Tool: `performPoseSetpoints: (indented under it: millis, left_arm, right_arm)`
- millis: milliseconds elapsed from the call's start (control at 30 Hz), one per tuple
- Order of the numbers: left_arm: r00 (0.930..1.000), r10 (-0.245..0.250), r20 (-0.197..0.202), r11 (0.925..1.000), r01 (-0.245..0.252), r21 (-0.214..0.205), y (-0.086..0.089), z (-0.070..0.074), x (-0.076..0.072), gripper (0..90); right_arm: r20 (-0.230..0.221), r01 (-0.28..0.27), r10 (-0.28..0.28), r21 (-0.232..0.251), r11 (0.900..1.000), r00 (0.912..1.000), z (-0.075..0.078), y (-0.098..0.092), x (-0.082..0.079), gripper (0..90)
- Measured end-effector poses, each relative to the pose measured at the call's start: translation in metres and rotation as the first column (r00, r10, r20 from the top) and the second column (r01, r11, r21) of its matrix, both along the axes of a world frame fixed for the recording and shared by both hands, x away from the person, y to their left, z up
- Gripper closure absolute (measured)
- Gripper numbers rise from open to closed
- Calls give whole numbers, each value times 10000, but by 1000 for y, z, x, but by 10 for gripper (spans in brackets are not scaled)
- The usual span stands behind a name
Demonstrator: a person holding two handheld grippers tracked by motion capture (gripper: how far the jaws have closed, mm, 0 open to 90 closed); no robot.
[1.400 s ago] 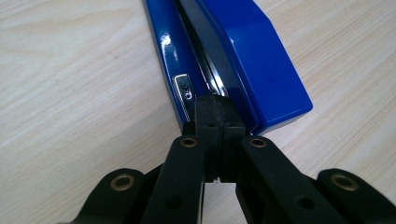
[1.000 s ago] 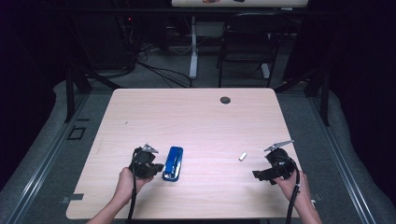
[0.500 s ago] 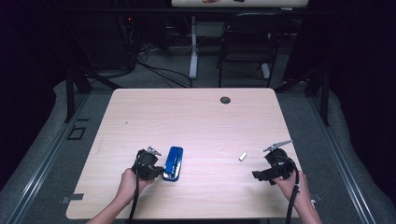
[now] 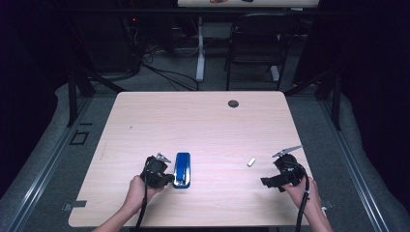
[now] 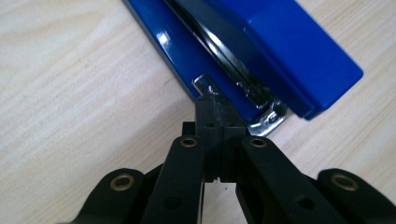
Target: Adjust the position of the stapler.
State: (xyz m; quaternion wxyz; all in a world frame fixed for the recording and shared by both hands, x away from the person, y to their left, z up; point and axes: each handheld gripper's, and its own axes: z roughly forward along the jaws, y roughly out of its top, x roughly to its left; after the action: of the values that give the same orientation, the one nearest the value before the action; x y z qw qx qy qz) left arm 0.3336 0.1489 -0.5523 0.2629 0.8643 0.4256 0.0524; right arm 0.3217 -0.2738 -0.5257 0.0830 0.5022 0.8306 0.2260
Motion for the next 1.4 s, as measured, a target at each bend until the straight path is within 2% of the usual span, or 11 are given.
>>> performPoseSetpoints:
  millis: [167,367,500,600,700,833,1000,1100,1167,1267,1400]
  left_arm:
    - [9999,102,-41,9998,-103,-141,1,0,1,900]
    - [9997,235,-12,9996,-235,-132,1,-2,3,900]
    - [9996,255,-126,9987,-260,-431,4,-3,4,900]
    - [9994,230,-275,9973,-248,-686,4,-4,5,900]
    - [9987,-66,-514,9956,18,-936,-1,-6,6,900]
    - [9987,-187,-478,9934,132,-1137,-9,-7,7,900]
    - [9997,-215,-126,9911,197,-1314,-15,-6,8,900]
    - [9997,-102,-214,9888,69,-1491,-13,-6,11,900]
    - [9999,-35,-153,9884,11,-1518,-14,-6,10,900]
    - [10000,-30,-73,9890,19,-1478,-14,-7,9,900]
    - [9996,169,-205,9850,-201,-1714,-13,-8,10,900]
  right_arm:
    - [79,-4,6,-229,9997,10000,0,4,0,135]
    - [186,-2,4,-150,9999,9998,2,6,0,136]
    - [34,-74,75,-338,9994,10000,2,6,0,136]
    - [136,55,-54,-96,9999,9999,1,5,0,137]
    - [31,19,-19,-84,10000,10000,2,4,1,137]
    - [20,47,-46,-255,9997,10000,2,5,1,138]
    - [-14,-53,53,40,10000,10000,4,10,1,141]
    - [-127,25,-24,66,10000,9999,6,12,3,146]
    - [-109,208,-204,357,9991,9997,7,16,4,151]
    - [1,117,-117,429,9990,9999,10,22,6,154]
    - [26,-39,37,596,9982,10000,11,31,7,151]
